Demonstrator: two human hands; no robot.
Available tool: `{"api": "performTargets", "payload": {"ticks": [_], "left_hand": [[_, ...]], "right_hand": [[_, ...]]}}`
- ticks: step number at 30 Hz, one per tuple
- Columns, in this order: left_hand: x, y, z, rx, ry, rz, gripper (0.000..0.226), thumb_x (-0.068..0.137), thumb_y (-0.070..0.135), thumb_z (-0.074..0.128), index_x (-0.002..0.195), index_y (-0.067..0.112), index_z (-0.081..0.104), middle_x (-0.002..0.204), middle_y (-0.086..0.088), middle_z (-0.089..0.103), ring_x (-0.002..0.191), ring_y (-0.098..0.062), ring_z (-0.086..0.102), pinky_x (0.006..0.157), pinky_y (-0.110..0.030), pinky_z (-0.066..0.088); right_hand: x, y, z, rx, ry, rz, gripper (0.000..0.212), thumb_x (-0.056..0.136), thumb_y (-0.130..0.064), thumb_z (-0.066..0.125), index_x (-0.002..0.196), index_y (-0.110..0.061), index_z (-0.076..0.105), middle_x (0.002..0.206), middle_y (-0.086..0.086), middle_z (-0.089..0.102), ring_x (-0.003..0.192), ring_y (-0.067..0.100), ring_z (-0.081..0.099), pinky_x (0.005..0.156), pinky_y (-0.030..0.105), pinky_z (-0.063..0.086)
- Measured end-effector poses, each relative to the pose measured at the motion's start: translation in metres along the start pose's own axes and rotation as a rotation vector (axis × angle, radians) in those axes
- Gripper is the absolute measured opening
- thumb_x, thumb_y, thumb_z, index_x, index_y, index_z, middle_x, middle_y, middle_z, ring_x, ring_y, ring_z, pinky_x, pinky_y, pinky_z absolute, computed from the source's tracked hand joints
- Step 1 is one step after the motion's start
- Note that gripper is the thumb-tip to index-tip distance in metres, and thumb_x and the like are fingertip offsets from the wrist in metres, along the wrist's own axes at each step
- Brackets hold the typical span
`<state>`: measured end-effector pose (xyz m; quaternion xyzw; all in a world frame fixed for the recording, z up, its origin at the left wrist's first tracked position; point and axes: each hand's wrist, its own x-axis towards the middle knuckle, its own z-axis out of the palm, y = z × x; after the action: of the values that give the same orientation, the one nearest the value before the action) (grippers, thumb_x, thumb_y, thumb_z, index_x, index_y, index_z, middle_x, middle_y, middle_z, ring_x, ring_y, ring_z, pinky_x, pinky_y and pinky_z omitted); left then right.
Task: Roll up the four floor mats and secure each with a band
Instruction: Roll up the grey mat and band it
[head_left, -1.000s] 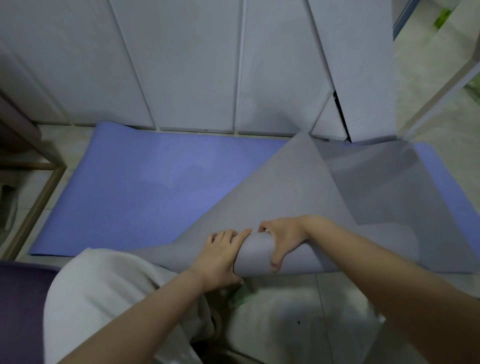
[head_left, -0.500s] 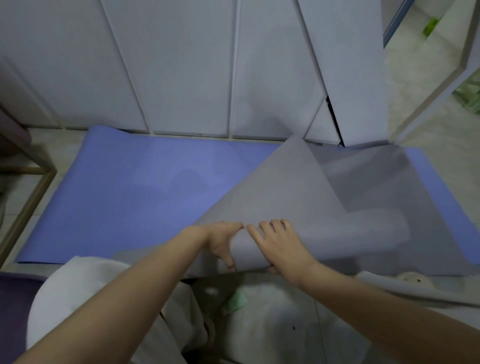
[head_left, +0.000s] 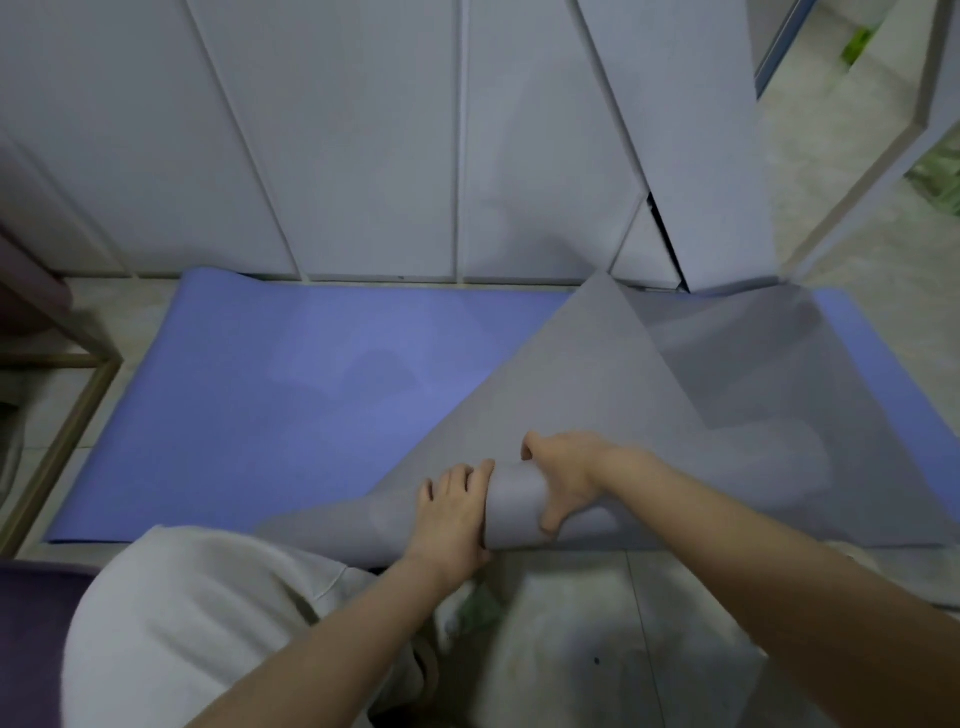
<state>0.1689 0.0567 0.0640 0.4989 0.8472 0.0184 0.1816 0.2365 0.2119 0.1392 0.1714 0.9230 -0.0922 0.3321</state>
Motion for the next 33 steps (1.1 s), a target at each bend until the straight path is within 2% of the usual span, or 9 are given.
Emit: {"api": "performTargets", "payload": {"ticks": [6,8,11,14,18,22,27,30,33], "left_hand": [[0.007,-0.001,-0.001,-0.023,-0.074,0.112,0.078,0.07,0.031,0.071,0.136,0.019,0.032,0.128,-0.005,0.045,0.118,-0.026,0.045,0.097,-0.034,0.033],[0.015,-0.005,-0.012,-0.02,-0.153,0.128,0.074,0.069,0.029,0.075,0.13,0.017,0.036,0.125,-0.009,0.048,0.114,-0.03,0.05,0.091,-0.035,0.038],[0.028,-0.005,-0.03,-0.046,-0.275,0.162,0.072,0.068,0.03,0.08,0.126,0.016,0.04,0.127,-0.01,0.052,0.114,-0.03,0.052,0.091,-0.036,0.042],[0.041,0.002,-0.047,-0.027,-0.416,0.211,0.075,0.066,0.029,0.083,0.127,0.017,0.041,0.127,-0.008,0.053,0.116,-0.027,0.051,0.091,-0.034,0.042],[0.05,0.008,-0.048,-0.058,-0.51,0.217,0.081,0.065,0.025,0.085,0.131,0.016,0.039,0.129,-0.008,0.052,0.117,-0.026,0.051,0.094,-0.033,0.042],[0.039,0.006,-0.024,-0.218,-0.356,0.193,0.085,0.067,0.024,0.083,0.136,0.015,0.034,0.134,-0.008,0.047,0.12,-0.026,0.048,0.098,-0.032,0.04],[0.007,0.003,0.011,-0.184,-0.038,0.131,0.093,0.075,0.033,0.071,0.148,0.019,0.015,0.142,-0.005,0.031,0.134,-0.023,0.031,0.11,-0.029,0.02],[0.0,0.009,0.022,-0.072,0.003,0.112,0.107,0.071,0.039,0.074,0.151,0.017,0.005,0.147,-0.005,0.024,0.137,-0.022,0.024,0.111,-0.033,0.016],[0.006,0.014,0.023,-0.083,0.018,0.123,0.095,0.072,0.038,0.07,0.148,0.022,0.015,0.14,-0.001,0.033,0.132,-0.021,0.032,0.108,-0.032,0.02]], "right_hand": [[-0.006,0.005,0.006,0.061,-0.121,0.02,0.089,0.063,-0.052,0.079,0.132,-0.017,0.035,0.126,0.006,0.056,0.107,0.027,0.056,0.089,0.034,0.045],[-0.014,-0.001,0.013,-0.003,-0.002,-0.019,0.087,0.068,-0.049,0.076,0.136,-0.016,0.032,0.129,0.007,0.053,0.112,0.028,0.055,0.091,0.035,0.043],[-0.029,-0.012,0.025,-0.319,0.197,-0.068,0.084,0.072,-0.036,0.075,0.137,-0.012,0.028,0.131,0.011,0.044,0.119,0.029,0.046,0.099,0.04,0.034],[-0.036,-0.014,0.033,-0.458,0.255,-0.017,0.087,0.073,-0.024,0.075,0.14,-0.009,0.022,0.131,0.015,0.038,0.122,0.032,0.039,0.107,0.047,0.024],[-0.036,-0.007,0.035,-0.38,0.228,0.005,0.076,0.074,-0.027,0.075,0.132,-0.01,0.028,0.123,0.014,0.044,0.11,0.031,0.049,0.09,0.041,0.036],[-0.03,-0.002,0.024,-0.312,0.18,0.019,0.076,0.071,-0.037,0.078,0.126,-0.009,0.033,0.121,0.012,0.05,0.107,0.029,0.056,0.086,0.038,0.041],[-0.016,0.002,0.004,-0.106,-0.095,0.047,0.084,0.064,-0.04,0.082,0.128,-0.007,0.037,0.123,0.013,0.057,0.107,0.032,0.059,0.086,0.034,0.047],[-0.011,0.007,-0.004,-0.014,-0.247,0.091,0.089,0.062,-0.045,0.083,0.132,-0.009,0.041,0.126,0.009,0.057,0.108,0.028,0.058,0.09,0.035,0.05],[-0.014,0.015,-0.008,0.026,-0.318,0.115,0.087,0.064,-0.046,0.081,0.133,-0.01,0.043,0.128,0.007,0.055,0.109,0.027,0.058,0.09,0.034,0.05]]}}
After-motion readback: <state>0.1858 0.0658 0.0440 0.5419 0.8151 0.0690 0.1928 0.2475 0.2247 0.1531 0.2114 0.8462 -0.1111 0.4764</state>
